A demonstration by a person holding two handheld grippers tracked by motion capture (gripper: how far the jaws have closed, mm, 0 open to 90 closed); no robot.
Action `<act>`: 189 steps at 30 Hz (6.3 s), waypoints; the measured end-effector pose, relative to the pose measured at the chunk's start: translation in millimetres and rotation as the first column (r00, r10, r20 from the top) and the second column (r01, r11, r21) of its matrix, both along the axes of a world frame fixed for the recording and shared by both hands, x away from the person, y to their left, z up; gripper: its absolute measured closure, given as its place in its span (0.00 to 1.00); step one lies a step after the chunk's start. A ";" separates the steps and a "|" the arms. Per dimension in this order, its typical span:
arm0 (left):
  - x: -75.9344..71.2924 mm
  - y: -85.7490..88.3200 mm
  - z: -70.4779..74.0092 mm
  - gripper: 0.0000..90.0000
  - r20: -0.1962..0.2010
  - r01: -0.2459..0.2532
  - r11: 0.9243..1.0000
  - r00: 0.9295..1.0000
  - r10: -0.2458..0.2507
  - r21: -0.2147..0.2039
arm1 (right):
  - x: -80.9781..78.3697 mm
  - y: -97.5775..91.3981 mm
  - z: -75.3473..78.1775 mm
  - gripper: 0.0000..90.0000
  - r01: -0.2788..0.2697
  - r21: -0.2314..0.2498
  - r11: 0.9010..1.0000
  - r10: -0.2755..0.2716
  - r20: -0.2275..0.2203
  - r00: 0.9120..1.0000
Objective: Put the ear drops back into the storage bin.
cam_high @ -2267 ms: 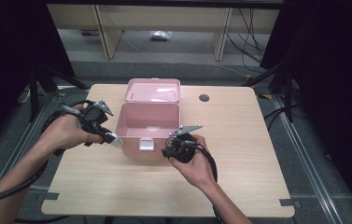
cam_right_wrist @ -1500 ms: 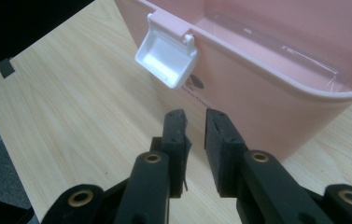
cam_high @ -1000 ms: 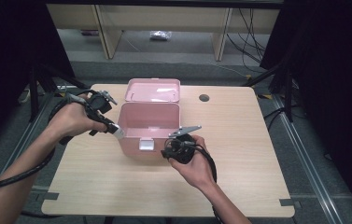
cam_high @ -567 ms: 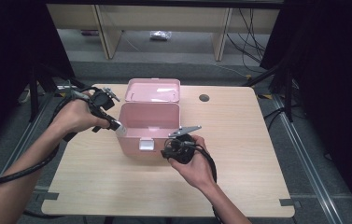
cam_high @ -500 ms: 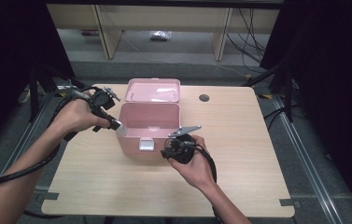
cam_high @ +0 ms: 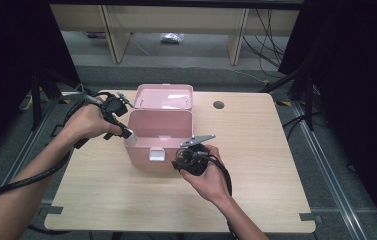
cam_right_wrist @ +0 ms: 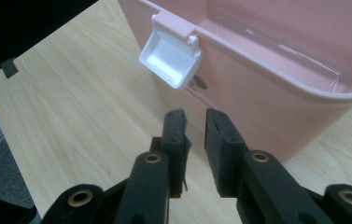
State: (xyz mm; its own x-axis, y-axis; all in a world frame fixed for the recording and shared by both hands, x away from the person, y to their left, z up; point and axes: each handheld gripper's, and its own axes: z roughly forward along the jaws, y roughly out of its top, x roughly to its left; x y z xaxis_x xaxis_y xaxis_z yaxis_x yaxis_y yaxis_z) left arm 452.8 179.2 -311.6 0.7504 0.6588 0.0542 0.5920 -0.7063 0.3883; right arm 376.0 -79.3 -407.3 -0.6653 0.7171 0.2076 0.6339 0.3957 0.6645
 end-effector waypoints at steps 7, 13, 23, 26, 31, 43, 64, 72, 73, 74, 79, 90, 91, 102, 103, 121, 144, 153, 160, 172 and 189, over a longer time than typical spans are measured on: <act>3.1 -2.0 -4.5 0.79 -0.016 -0.018 1.000 1.000 0.018 0.004 | -1.4 0.5 0.4 0.87 0.004 0.005 1.000 -0.004 -0.011 1.000; 6.7 -2.2 -9.6 0.79 -0.024 -0.023 1.000 0.999 0.023 0.012 | -1.1 0.1 0.2 0.87 0.004 0.004 1.000 -0.004 -0.012 1.000; 10.5 -3.2 -16.1 0.79 -0.036 -0.023 0.999 0.999 0.024 0.029 | -1.6 1.8 -1.4 0.87 0.000 0.003 1.000 0.001 -0.020 1.000; 11.5 -3.4 -16.6 0.79 -0.033 -0.027 0.999 0.999 0.028 0.024 | -1.5 1.4 -1.2 0.87 -0.001 0.005 1.000 0.001 -0.020 1.000; 12.9 -5.0 -17.5 0.79 -0.041 -0.024 0.999 0.999 0.025 0.040 | -1.8 1.3 -1.7 0.87 -0.008 0.005 1.000 0.008 -0.014 1.000; 16.8 -7.2 -27.2 0.79 -0.059 -0.024 0.998 0.998 0.028 0.058 | -2.6 3.1 -2.8 0.87 -0.010 0.006 1.000 0.010 -0.018 1.000; 20.7 -12.7 -35.4 0.79 -0.064 -0.021 0.997 0.998 0.026 0.067 | -1.9 1.8 -2.3 0.86 -0.012 0.002 1.000 0.012 -0.003 1.000; 23.0 -18.8 -34.9 0.79 -0.065 -0.014 0.997 0.998 0.019 0.071 | -2.4 3.3 -3.1 0.86 -0.009 0.003 1.000 0.009 -0.018 1.000; 23.0 -19.6 -34.9 0.79 -0.066 -0.017 0.997 0.998 0.022 0.071 | -2.0 4.4 -4.7 0.86 0.005 0.012 1.000 -0.005 -0.008 1.000; 23.4 -19.9 -35.0 0.79 -0.067 -0.014 0.997 0.998 0.019 0.071 | -2.3 3.5 -3.2 0.86 -0.011 0.008 1.000 0.011 -0.017 1.000; 24.1 -21.5 -35.8 0.79 -0.063 -0.011 0.997 0.998 0.015 0.073 | -2.7 3.2 -1.6 0.86 -0.004 0.006 1.000 0.004 -0.017 1.000; 27.5 -20.7 -39.4 0.79 -0.061 -0.007 0.997 0.998 0.012 0.078 | 1.5 1.8 -2.7 0.86 -0.055 0.018 0.998 0.055 0.039 0.998; 27.6 -20.9 -39.6 0.79 -0.061 -0.008 0.997 0.998 0.012 0.078 | 0.3 3.2 -2.9 0.86 -0.038 0.028 0.999 0.037 0.032 0.999; 29.9 -21.7 -41.2 0.79 -0.062 -0.011 0.996 0.998 0.016 0.084 | -2.4 2.8 0.4 0.86 -0.011 0.015 1.000 0.011 -0.015 1.000; 29.9 -21.7 -41.5 0.79 -0.065 -0.011 0.996 0.998 0.016 0.085 | -2.5 2.6 0.4 0.86 -0.008 0.011 1.000 0.008 -0.014 1.000; 31.8 -20.6 -51.5 0.79 -0.084 -0.024 0.995 0.996 0.032 0.094 | -2.3 3.2 -0.2 0.85 -0.017 0.015 1.000 0.017 -0.011 1.000; 34.6 -18.8 -59.1 0.79 -0.092 -0.033 0.993 0.995 0.044 0.112 | -1.5 3.2 -0.4 0.85 -0.015 0.000 1.000 0.015 0.006 1.000; 36.3 -18.8 -63.0 0.79 -0.100 -0.038 0.993 0.994 0.050 0.114 | -2.5 3.5 0.4 0.85 -0.011 0.008 1.000 0.011 -0.010 1.000; 38.3 -19.5 -65.5 0.79 -0.102 -0.040 0.992 0.993 0.052 0.116 | -1.6 3.0 -0.6 0.85 -0.016 -0.003 1.000 0.016 0.007 1.000; 40.4 -20.7 -68.1 0.79 -0.111 -0.034 0.991 0.993 0.048 0.126 | -2.0 3.8 -0.4 0.85 -0.017 0.003 1.000 0.017 0.000 1.000; 42.6 -24.2 -71.6 0.79 -0.113 -0.038 0.992 0.992 0.052 0.120 | -2.6 4.5 -0.9 0.85 -0.015 0.004 1.000 0.015 -0.015 1.000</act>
